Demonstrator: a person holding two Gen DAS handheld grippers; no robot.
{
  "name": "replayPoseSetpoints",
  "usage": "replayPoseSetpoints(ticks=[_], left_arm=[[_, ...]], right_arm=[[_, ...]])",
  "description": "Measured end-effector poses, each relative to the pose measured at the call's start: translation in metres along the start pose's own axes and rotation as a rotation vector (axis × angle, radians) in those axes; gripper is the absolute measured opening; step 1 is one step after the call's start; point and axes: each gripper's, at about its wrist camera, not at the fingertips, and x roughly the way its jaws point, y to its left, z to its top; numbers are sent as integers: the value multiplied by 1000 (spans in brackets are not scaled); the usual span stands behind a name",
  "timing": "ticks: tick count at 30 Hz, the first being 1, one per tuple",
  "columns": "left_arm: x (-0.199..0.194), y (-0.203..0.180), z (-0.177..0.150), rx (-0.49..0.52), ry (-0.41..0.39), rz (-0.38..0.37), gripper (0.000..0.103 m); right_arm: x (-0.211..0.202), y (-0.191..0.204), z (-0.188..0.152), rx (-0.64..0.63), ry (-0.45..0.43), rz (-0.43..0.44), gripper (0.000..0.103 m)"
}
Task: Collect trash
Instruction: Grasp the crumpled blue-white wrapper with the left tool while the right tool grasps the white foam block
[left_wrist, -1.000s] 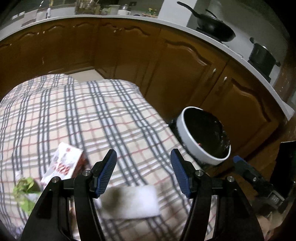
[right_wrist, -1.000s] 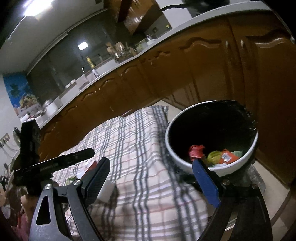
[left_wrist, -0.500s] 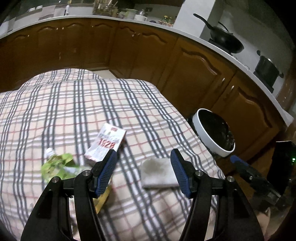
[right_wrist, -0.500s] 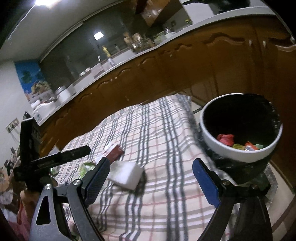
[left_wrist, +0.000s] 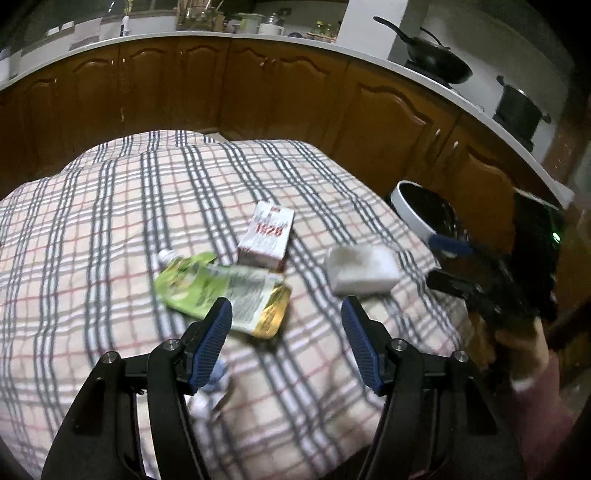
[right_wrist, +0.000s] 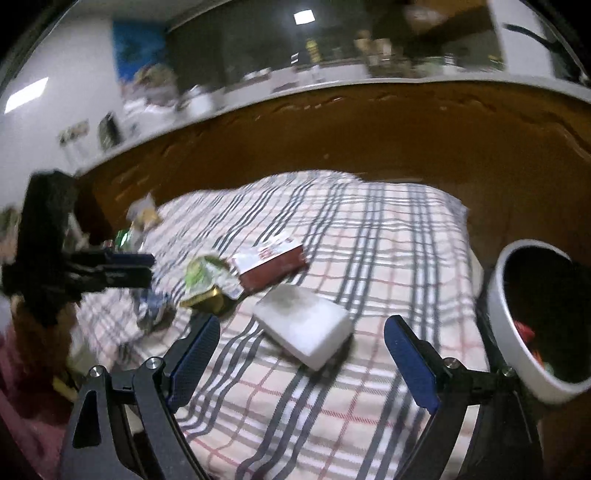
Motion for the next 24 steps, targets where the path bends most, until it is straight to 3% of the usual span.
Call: replayPoseSetpoints(ticks=[5, 15, 16, 17, 19, 22, 23, 24], left_arm=[[-19, 13, -15, 49, -7, 74, 76], [8, 42, -39, 16, 68, 152, 76], [12, 44, -41, 11, 77, 163, 70], [16, 46, -43, 6, 88, 169, 55], [21, 50, -47, -4, 99, 175, 49], [18, 48, -48, 4, 77, 175, 33], [17, 47, -48, 5, 73, 175, 24], [18, 47, -48, 6, 74, 168, 22]], right_arm=[[28, 12, 8, -129, 70, 8, 92], [67, 15, 11, -202, 168, -18, 89], [68, 13, 10, -200, 170, -22, 88], [68, 12, 10, -197, 171, -24, 82], [69, 10, 7, -180, 175, -35, 70], [66, 4, 4, -148, 173, -39, 62], [65, 4, 4, -144, 166, -45, 47], [62, 3, 3, -136, 156, -72, 37]])
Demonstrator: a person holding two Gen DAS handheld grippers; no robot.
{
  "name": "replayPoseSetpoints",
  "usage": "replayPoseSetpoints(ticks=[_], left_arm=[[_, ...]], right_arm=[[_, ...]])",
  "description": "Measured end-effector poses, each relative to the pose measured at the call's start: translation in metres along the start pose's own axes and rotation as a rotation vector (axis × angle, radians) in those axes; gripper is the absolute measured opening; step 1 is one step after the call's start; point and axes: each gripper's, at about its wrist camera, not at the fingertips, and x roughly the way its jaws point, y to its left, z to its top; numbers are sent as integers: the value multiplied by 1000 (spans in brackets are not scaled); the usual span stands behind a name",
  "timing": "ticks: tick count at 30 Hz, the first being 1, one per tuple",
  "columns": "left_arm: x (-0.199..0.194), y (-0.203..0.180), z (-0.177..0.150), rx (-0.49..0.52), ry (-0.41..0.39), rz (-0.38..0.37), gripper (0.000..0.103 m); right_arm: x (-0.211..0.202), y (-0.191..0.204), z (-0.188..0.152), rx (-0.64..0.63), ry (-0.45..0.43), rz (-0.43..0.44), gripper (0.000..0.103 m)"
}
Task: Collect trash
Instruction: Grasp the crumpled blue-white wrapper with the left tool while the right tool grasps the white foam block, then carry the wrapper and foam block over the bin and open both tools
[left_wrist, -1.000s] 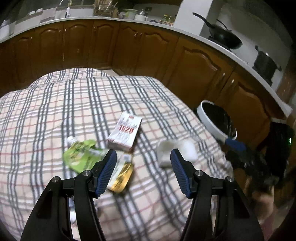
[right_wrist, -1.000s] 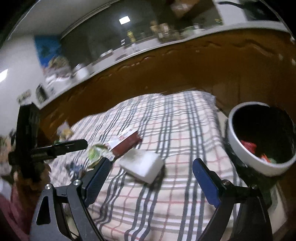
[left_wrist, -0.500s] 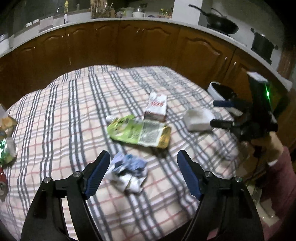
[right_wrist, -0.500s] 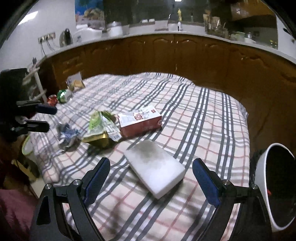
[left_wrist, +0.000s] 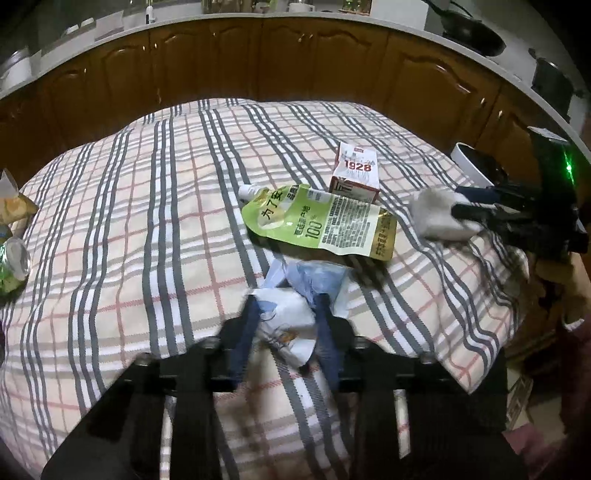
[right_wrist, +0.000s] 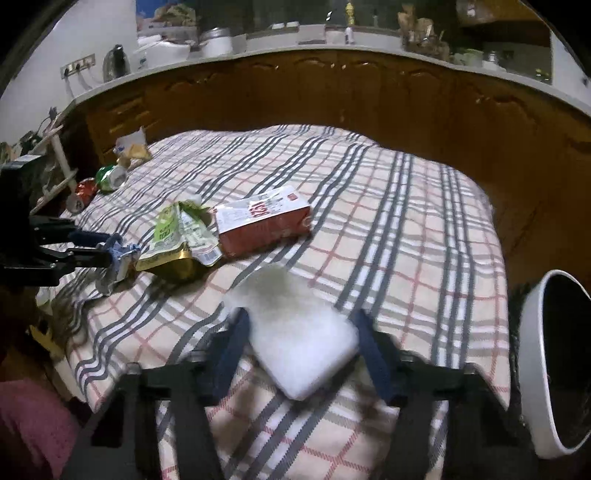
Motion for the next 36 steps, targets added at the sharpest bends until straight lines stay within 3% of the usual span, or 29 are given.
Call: replayPoseSetpoints(ticks=[4, 9, 12, 14, 16, 21, 22, 23, 25, 29, 36], left_arm=[[0, -7, -2, 18, -3, 4, 19], [-7, -17, 1, 28, -28, -23, 17], [-18, -21, 4, 23, -54, -48, 17], [-23, -21, 7, 20, -67, -58, 17], [-26, -19, 10, 16, -73, -67, 17], [-24, -20, 16, -5, -79, -91, 17], [-24, -22, 18, -4, -82, -95, 17], [-24, -23, 19, -3, -85, -99, 17], [-23, -26, 23, 0, -92, -107, 17], [-18, -32, 32, 10, -97, -127, 17], [-7, -63, 56, 47, -114, -189, 17]], right_arm=[[-14, -13, -2, 80, -29, 14, 15], [-18, -16, -5, 109, -36, 51, 20], [-18, -17, -4, 117, -32, 66, 45], [-19, -12, -3, 96, -35, 121, 74], [-17, -1, 0, 12, -34, 91, 78], [5, 20, 6, -163, 58, -2, 76], [10, 23, 7, -186, 74, -10, 74], [13, 25, 6, -197, 85, -19, 63], [15, 25, 5, -199, 96, -21, 61], [3, 10, -1, -109, 52, 7, 58], [-47, -40, -24, 200, -83, 12, 57]])
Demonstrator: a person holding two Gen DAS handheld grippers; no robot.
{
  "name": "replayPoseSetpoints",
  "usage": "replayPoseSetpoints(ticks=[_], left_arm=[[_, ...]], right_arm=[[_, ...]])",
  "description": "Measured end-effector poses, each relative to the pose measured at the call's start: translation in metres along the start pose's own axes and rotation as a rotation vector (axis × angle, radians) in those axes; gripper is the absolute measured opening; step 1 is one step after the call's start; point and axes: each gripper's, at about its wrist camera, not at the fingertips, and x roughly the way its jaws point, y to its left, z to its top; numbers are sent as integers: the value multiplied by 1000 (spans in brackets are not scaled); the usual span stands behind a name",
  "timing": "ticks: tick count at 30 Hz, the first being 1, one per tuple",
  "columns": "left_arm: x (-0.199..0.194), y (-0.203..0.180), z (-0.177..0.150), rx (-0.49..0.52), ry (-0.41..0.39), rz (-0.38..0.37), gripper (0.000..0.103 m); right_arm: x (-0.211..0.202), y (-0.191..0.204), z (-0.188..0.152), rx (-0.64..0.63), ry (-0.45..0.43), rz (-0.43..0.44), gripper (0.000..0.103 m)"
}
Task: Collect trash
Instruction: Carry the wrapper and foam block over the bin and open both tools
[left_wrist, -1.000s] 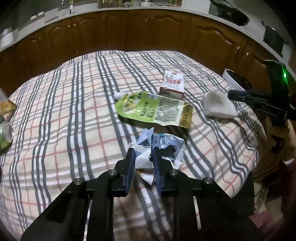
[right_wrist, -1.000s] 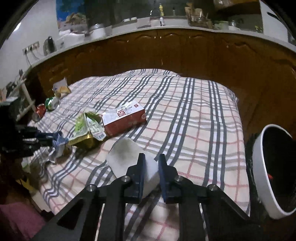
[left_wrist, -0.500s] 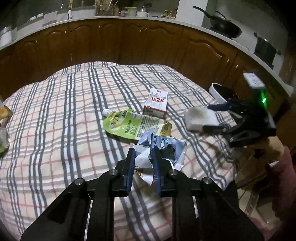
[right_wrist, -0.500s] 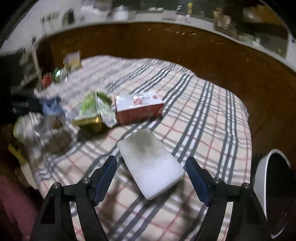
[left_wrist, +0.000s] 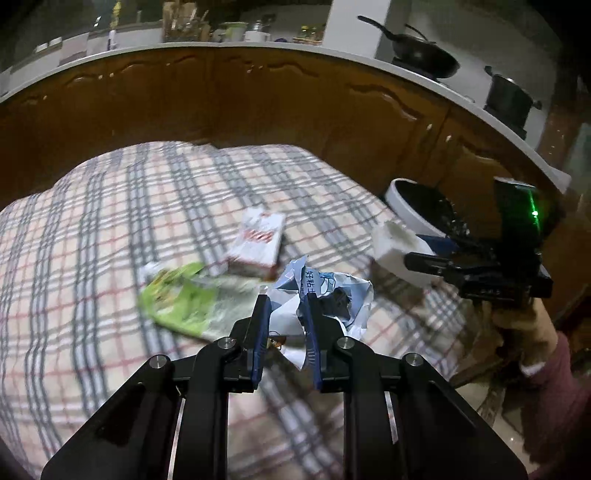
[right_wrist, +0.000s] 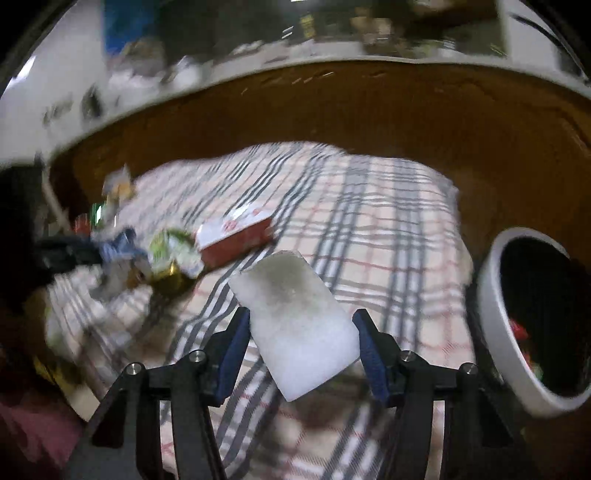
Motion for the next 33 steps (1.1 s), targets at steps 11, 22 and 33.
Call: replayPoseSetpoints(ticks=[11, 22, 33], left_arm=[[41, -68, 42, 69, -16, -110, 17], [70, -118, 82, 128, -23, -157, 17], [107, -163, 121, 177, -12, -165, 17]], right_arm=[[-63, -60, -20, 298, -171, -64, 57], [-96, -114, -26, 435, -254, -181, 57], [-105, -145, -18, 472, -258, -300, 58]])
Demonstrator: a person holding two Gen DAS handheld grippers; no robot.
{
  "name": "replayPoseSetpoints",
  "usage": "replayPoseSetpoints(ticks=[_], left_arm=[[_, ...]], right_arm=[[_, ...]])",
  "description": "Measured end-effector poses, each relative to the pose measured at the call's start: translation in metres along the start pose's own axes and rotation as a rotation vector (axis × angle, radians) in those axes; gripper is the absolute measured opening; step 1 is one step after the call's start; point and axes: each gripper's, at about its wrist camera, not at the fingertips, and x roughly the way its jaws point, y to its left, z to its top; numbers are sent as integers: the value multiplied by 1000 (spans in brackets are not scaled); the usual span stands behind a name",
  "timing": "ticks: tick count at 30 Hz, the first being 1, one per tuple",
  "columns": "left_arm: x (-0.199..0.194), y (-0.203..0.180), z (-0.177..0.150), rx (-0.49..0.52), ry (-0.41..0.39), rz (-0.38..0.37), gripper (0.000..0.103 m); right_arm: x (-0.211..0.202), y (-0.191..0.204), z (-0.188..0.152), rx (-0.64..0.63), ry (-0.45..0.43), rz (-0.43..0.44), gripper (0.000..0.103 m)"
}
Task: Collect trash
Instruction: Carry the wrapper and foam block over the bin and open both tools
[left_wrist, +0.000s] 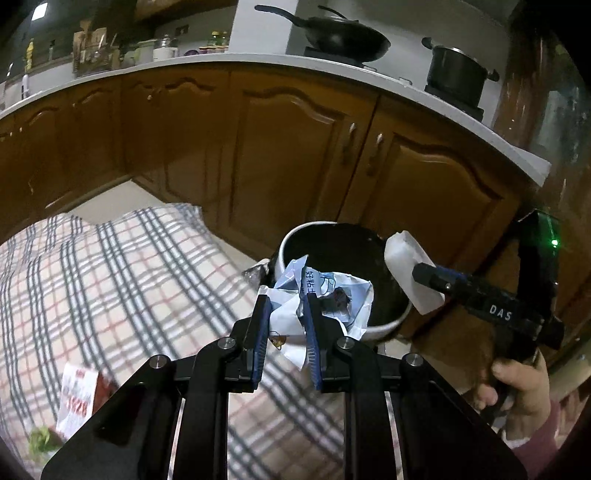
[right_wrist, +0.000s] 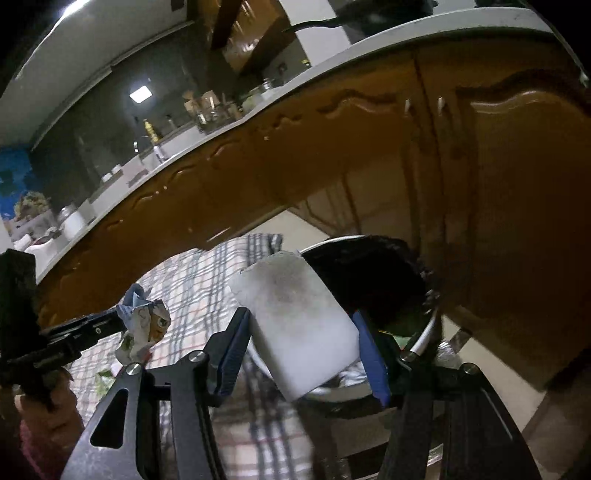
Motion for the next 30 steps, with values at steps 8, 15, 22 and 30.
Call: replayPoseSetpoints(ticks=[8, 15, 22, 30], left_arm=[[48, -21, 29, 39, 50, 10, 17], [88, -35, 38, 68, 109, 27, 17], [110, -38, 37, 70, 145, 39, 18], [123, -35, 37, 48, 175, 40, 43]], right_arm=[[18, -18, 15, 16, 30, -66, 58], [31, -31, 22, 26, 60, -88, 59], [40, -40, 20, 34, 85, -92, 60], [52, -42, 26, 54, 115, -69, 68]])
